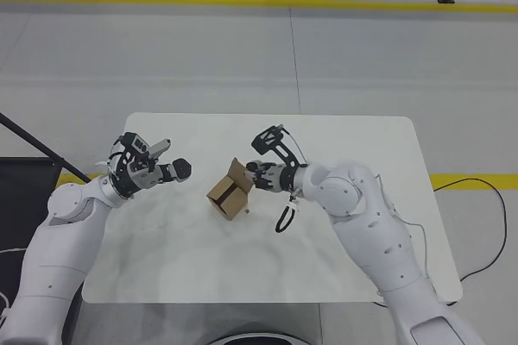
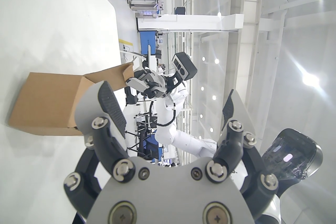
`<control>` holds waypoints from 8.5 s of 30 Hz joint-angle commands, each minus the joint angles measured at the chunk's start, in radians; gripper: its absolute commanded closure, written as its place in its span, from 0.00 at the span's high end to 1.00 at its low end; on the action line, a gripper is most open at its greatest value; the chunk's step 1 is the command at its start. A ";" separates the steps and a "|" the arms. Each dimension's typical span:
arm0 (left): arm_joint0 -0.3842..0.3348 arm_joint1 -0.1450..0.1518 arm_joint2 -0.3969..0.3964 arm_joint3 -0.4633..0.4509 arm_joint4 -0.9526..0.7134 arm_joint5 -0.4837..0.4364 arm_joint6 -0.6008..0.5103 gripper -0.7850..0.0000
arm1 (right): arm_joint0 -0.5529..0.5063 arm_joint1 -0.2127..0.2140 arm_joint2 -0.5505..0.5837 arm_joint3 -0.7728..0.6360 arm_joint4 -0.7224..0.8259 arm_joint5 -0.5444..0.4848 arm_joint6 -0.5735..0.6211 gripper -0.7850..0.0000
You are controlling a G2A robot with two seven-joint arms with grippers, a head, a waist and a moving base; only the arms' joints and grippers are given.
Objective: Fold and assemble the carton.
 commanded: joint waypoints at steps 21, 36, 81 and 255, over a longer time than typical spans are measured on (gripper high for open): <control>0.017 0.000 0.001 -0.009 0.007 -0.002 -0.010 1.00 | -0.052 0.028 0.031 -0.165 -0.003 0.161 0.153 0.00; 0.025 0.000 -0.001 -0.011 0.007 -0.003 -0.011 1.00 | -0.037 0.032 0.018 -0.140 0.021 0.175 0.154 0.00; 0.049 0.000 0.003 -0.055 0.032 0.027 0.040 1.00 | -0.036 0.053 -0.004 -0.157 0.037 0.168 0.136 1.00; -0.013 -0.027 0.177 -0.034 0.029 0.260 -0.097 1.00 | 0.027 0.094 -0.189 -0.151 0.236 -0.142 0.045 1.00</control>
